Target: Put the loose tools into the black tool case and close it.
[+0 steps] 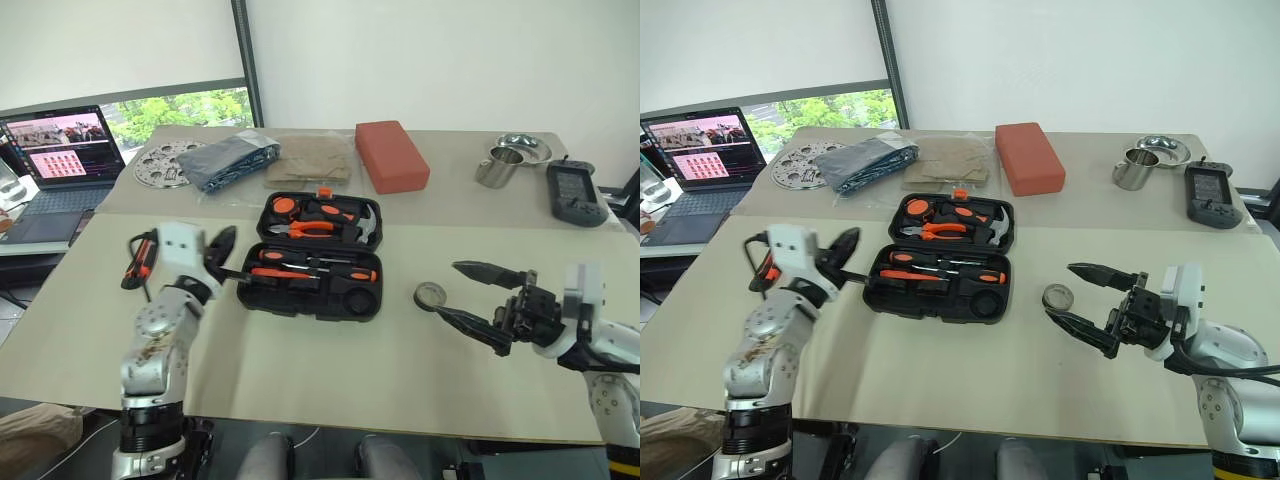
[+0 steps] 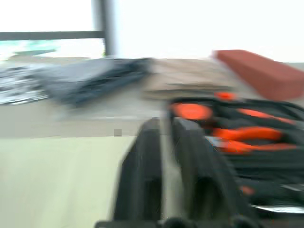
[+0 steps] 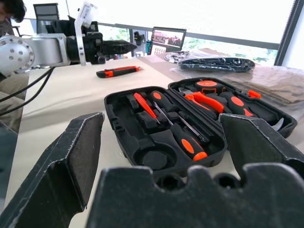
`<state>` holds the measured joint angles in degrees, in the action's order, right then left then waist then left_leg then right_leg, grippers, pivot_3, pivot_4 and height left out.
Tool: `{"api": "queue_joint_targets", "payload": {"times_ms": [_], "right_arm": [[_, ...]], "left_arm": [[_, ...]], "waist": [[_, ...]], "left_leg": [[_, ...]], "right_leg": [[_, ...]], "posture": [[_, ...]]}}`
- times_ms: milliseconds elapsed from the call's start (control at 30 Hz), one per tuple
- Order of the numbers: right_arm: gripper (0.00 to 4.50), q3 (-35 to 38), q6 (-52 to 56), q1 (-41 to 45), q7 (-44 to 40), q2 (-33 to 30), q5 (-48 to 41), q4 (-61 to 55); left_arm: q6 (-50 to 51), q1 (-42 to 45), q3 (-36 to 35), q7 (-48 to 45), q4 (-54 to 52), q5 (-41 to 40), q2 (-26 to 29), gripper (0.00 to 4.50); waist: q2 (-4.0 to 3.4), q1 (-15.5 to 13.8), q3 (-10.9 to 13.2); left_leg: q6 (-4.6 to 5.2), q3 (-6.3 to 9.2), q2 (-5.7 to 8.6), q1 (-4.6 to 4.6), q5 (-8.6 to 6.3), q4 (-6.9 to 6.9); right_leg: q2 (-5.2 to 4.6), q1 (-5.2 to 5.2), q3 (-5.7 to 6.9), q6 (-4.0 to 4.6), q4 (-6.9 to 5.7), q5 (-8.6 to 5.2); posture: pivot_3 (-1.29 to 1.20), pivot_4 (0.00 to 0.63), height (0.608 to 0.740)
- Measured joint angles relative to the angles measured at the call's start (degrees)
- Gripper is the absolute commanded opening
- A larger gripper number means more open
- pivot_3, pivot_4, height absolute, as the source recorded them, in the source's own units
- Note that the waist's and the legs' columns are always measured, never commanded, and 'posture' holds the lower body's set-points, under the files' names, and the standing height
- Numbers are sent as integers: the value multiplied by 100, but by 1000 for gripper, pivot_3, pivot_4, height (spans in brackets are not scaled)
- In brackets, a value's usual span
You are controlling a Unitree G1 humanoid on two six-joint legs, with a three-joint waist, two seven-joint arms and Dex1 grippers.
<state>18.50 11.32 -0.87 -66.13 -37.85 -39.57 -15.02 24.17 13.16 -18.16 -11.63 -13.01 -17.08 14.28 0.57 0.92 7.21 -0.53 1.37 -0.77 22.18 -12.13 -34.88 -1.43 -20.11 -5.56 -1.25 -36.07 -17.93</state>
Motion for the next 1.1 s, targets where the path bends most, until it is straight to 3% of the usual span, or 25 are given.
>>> {"api": "queue_joint_targets", "payload": {"times_ms": [233,267,600,1100], "right_arm": [[4500,-76,-46,167,-80,4,1,108],[4500,-88,-54,187,-100,5,1,111],[4500,-203,-56,411,-242,60,-153,146],[4500,-216,30,405,-118,246,-435,-40]], "left_arm": [[272,-152,-411,371,156,-21,207,4354],[346,-144,-533,442,253,-32,272,4482],[511,418,-625,71,2275,175,1564,4482],[-307,1691,-198,-586,5227,605,2088,4482]], "waist": [[5,-20,3],[6,-12,3],[5,-6,3],[6,-14,2]], "left_leg": [[0,2,2,0,0,0],[0,2,-1,-2,0,2],[0,2,-2,-12,0,4],[0,3,-5,-12,0,11]], "right_leg": [[-6,-1,3,4,-2,3],[-4,-2,3,4,-4,3],[-6,-3,8,8,-11,6],[-20,-10,17,11,-24,8]], "posture": [[0,150,740],[0,150,740],[0,150,740],[0,150,740]]}}
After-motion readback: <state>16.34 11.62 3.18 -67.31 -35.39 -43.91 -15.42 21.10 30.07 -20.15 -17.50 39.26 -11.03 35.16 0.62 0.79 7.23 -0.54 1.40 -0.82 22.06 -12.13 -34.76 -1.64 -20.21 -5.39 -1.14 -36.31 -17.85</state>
